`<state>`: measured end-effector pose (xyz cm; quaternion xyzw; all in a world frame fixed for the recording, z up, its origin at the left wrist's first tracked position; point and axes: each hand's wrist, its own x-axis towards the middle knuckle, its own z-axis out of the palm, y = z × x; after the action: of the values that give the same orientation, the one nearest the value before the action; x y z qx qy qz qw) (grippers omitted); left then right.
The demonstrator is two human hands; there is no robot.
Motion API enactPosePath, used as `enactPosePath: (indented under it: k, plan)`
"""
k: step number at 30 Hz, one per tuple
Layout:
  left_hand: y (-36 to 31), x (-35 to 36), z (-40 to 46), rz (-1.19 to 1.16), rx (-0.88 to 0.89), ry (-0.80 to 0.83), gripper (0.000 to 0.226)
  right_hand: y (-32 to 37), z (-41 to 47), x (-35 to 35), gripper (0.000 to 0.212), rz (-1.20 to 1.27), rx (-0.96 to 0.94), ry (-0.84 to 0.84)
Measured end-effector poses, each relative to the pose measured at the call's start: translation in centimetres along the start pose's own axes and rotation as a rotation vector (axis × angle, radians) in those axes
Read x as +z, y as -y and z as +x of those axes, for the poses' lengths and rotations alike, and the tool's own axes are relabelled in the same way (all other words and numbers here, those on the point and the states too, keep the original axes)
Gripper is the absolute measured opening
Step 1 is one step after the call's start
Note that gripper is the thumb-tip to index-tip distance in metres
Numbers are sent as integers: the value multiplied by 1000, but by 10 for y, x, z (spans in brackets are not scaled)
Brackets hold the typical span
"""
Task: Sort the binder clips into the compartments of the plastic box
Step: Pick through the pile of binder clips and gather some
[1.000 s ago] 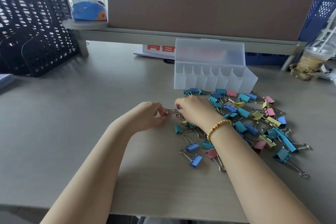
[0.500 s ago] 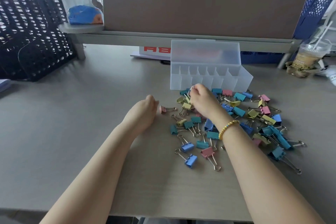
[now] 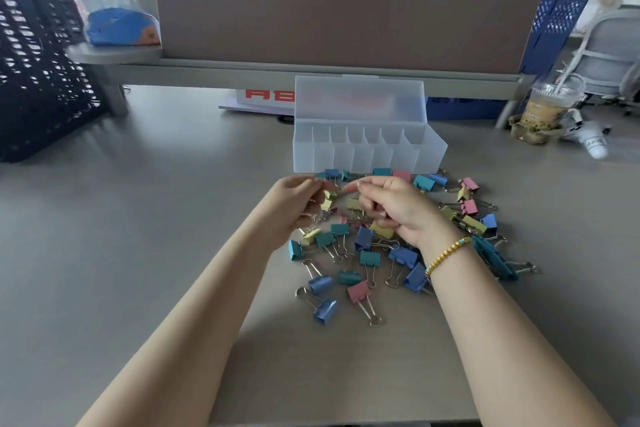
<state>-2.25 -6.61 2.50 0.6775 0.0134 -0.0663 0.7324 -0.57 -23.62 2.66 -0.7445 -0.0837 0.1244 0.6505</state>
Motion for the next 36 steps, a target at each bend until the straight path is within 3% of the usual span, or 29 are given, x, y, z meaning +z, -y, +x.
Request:
enactPosePath:
  k: [4,6,11,17,22,28,36]
  plan:
    - [8,-3,2,844,204,-77,33,0,-2,-3,29,-666,-15,-48]
    - [11,-1,2,1007,253,-37,37,0,-3,-1,29,-848,-5,-35]
    - [13,5,2,1389,260,1,33,4,-9,-4,25,-939,17,-55]
    - [9,-6,0,1367,200,16,15,4,-13,-14,22,-991,88,-62]
    - [0,12,3,1285,310,7,23,7,-15,-15,13,-994,69,-48]
    - [8,12,7,1405,253,83,27,3,-13,-17,15,-1079,84,-67]
    - [5,8,15,1194,216,9,23,2,-12,-14,16,-1061,52,-111]
